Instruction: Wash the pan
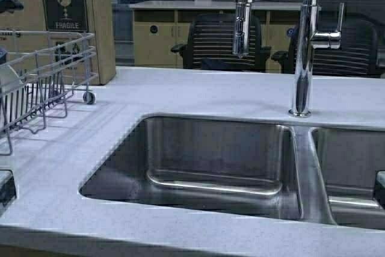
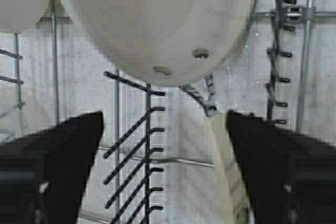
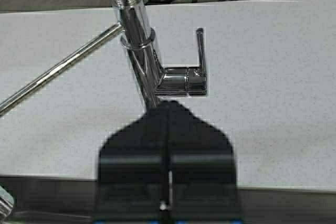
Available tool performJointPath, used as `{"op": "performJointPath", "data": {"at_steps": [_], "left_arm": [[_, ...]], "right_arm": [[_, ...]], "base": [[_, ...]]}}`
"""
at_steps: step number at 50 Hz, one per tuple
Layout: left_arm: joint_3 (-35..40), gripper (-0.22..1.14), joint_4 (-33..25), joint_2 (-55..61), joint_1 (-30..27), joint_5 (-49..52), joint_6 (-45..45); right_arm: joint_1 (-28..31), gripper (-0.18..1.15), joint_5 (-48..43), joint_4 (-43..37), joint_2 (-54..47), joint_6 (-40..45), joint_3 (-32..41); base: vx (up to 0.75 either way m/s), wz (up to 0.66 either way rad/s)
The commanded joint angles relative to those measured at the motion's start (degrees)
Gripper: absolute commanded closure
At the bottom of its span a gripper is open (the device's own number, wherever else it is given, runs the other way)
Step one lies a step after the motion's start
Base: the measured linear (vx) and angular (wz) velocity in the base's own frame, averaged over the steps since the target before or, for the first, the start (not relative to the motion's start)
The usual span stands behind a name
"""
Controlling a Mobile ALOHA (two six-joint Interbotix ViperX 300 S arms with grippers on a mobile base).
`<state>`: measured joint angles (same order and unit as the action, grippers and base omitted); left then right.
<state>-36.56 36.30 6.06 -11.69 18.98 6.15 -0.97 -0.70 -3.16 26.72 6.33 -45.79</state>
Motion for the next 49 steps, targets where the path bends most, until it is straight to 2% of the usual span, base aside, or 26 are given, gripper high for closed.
{"op": "performJointPath", "data": {"at_steps": [1, 26, 49], "left_arm": [[2.3, -0.09, -0.1, -3.6, 1.7, 0.6, 0.0], [5.4, -0.09, 0.0, -17.7, 8.5, 3.8, -0.1], [4.9, -0.09, 0.1, -21.5, 8.9, 3.8, -0.1]], "right_arm": [[0.1, 0.92, -0.6, 0.0, 0.7, -0.1, 0.7], [0.1, 0.92, -1.1, 0.0, -0.2, 0.0, 0.4], [0.0, 0.92, -1.1, -0.1, -0.3, -0.1, 0.5]], "base": [[0.0, 0.0], [0.0, 0.0], [0.0, 0.0]]}}
